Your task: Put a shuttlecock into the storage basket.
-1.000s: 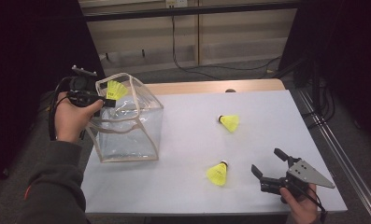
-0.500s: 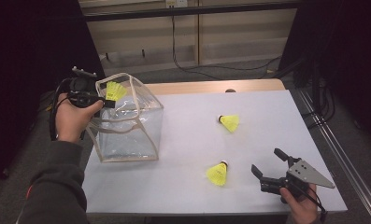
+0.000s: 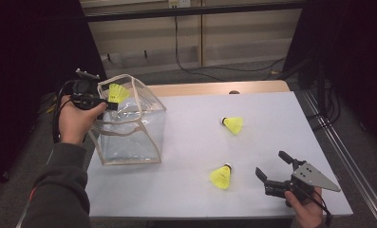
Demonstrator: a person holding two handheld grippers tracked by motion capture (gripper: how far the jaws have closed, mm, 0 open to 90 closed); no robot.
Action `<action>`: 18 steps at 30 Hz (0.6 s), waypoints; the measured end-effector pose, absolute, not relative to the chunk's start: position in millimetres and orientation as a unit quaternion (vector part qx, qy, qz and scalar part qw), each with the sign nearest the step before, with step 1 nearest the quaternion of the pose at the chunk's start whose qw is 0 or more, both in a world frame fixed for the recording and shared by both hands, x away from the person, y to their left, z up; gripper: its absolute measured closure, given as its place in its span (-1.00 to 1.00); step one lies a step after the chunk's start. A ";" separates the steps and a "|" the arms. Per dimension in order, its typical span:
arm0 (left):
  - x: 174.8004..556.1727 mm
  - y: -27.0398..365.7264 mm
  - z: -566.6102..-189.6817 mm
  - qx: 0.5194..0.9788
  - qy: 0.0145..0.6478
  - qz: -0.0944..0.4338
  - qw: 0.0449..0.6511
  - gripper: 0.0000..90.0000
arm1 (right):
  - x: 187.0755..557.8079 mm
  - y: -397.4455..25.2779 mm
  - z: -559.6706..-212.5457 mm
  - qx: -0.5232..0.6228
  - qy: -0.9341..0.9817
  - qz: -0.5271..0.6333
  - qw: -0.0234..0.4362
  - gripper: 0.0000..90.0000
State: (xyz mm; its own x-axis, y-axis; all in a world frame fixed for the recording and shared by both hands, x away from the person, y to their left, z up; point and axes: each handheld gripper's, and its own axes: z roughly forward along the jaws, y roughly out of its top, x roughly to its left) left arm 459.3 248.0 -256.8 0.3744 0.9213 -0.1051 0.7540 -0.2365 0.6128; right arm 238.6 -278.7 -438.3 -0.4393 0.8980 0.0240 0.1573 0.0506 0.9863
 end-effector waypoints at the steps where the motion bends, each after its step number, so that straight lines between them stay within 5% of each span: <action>1: 459.6 248.0 -257.0 0.774 0.541 0.143 0.296 0.44 | 238.6 -278.6 -438.4 0.410 0.643 0.554 0.335 -0.94; 18: 463.9 243.7 -265.0 0.777 0.546 0.136 0.282 0.43 | 238.8 -278.2 -438.7 0.411 0.643 0.554 0.332 -0.94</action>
